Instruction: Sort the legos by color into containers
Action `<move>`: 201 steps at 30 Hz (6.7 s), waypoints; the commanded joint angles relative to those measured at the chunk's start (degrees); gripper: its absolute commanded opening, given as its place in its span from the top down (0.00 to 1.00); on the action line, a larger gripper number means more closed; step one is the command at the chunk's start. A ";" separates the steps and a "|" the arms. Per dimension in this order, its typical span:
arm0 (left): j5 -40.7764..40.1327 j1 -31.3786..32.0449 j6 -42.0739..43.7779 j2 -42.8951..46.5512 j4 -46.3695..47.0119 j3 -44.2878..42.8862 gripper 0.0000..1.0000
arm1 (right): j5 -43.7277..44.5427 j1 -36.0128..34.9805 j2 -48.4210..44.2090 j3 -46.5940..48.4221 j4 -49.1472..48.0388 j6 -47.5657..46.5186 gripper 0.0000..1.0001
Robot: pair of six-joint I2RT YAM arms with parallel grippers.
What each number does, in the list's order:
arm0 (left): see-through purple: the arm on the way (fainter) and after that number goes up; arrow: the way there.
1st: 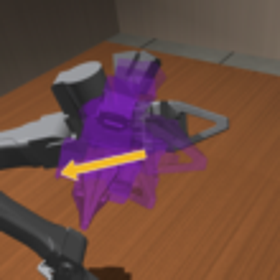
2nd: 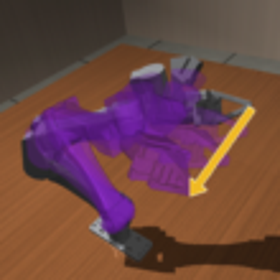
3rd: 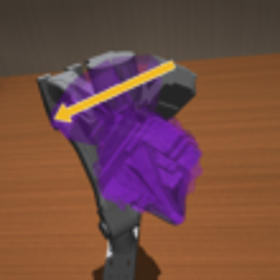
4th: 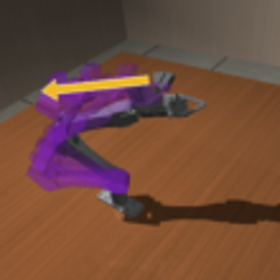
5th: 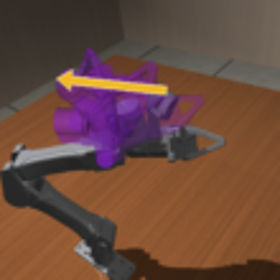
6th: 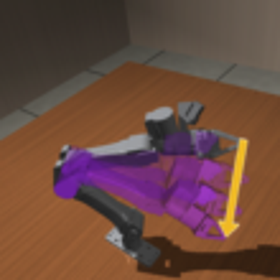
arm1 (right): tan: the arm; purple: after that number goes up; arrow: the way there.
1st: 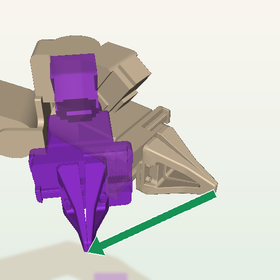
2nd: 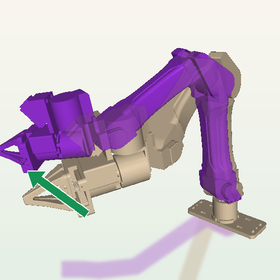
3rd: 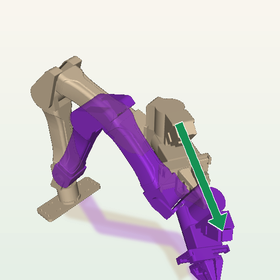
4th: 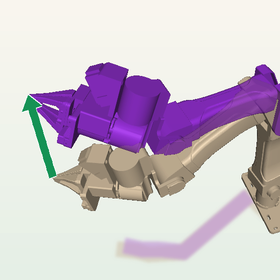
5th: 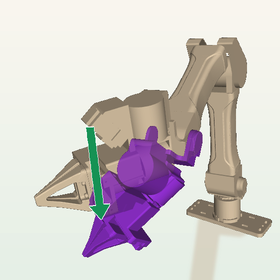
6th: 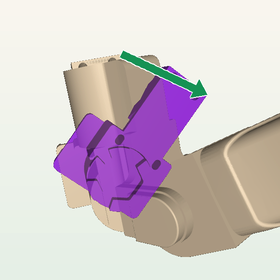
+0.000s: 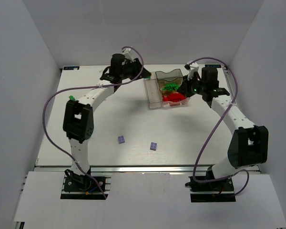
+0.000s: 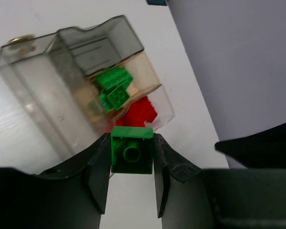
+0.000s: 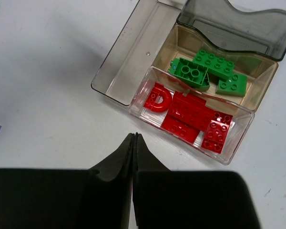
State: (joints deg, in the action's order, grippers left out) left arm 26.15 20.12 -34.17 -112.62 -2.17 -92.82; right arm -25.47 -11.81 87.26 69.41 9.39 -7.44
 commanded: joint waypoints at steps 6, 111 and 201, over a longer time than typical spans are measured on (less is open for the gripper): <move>-6.02 6.78 -1.95 -19.03 -7.41 -28.71 0.88 | -2.04 2.85 -3.15 -0.41 -0.16 3.14 1.00; -37.49 -32.42 -58.82 -9.90 -57.06 -0.62 0.52 | -15.57 -5.41 4.14 2.31 11.53 -15.50 0.64; -21.14 14.69 -8.81 -32.41 -1.35 -39.46 0.43 | -6.34 9.97 -9.22 -9.29 -8.68 6.21 0.65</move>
State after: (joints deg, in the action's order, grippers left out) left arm 5.08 34.35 -43.72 -147.87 -4.67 -129.95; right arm -30.87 -2.24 80.16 60.49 2.76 -1.58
